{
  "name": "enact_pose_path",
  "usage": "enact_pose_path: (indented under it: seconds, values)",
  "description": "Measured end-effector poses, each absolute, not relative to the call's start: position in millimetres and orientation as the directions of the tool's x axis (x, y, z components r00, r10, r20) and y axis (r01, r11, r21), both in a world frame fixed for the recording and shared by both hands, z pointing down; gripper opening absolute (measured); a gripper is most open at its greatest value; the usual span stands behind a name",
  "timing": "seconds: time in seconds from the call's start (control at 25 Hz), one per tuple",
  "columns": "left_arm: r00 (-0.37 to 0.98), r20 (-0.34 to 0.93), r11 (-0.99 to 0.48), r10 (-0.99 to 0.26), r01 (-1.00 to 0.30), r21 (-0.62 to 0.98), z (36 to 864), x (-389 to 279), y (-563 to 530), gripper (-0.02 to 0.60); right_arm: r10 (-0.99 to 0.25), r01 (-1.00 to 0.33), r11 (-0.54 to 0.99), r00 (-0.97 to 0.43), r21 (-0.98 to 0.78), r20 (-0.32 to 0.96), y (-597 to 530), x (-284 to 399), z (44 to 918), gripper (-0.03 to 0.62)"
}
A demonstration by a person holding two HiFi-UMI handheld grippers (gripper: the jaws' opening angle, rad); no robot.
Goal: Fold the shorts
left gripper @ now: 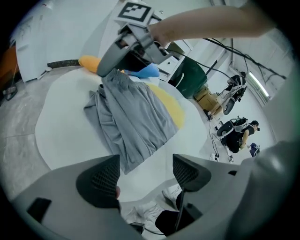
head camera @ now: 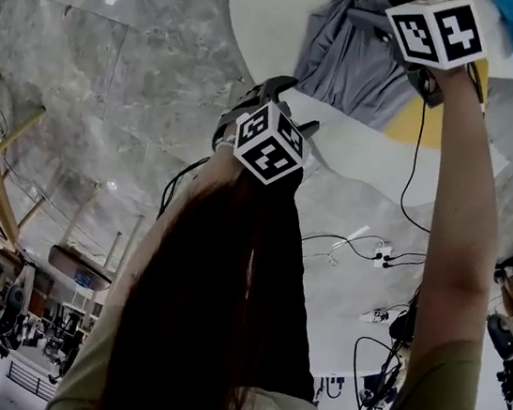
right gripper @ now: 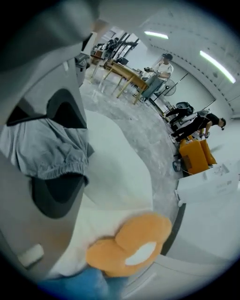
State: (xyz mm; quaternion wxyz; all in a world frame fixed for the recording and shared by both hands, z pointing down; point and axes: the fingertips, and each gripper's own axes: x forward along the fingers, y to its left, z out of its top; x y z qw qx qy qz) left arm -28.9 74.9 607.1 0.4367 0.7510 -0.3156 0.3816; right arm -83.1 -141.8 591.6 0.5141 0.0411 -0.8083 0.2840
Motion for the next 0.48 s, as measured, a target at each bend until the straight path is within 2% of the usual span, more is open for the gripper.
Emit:
enact_pose_path:
  seconds: [0.16,0.24,0.36,0.48]
  values:
    - [0.488,0.860,-0.310,-0.149,-0.849,0.428,619.1,-37.0,68.1,0.351,0.035,-0.467,0.834,-0.490,-0.295,0.871,-140.8,-11.8,566.0,0.302]
    - [0.465,0.872,-0.266,-0.156,-0.870,0.416,626.4,-40.1,62.3,0.351,-0.024,-0.539,0.788,-0.508,-0.296,0.861,-120.3,27.2,561.4,0.302]
    - [0.436,0.891,-0.266,-0.125,-0.880,0.393,642.9,-38.9,61.7,0.351,-0.057,-0.640,0.698,-0.498,-0.322,0.865,-74.1,70.4,570.2,0.301]
    - [0.385,0.917,-0.293,-0.104,-0.893,0.342,658.2,-37.8,68.5,0.351,-0.021,-0.707,0.640,-0.408,-0.301,0.913,-17.5,100.7,602.7,0.301]
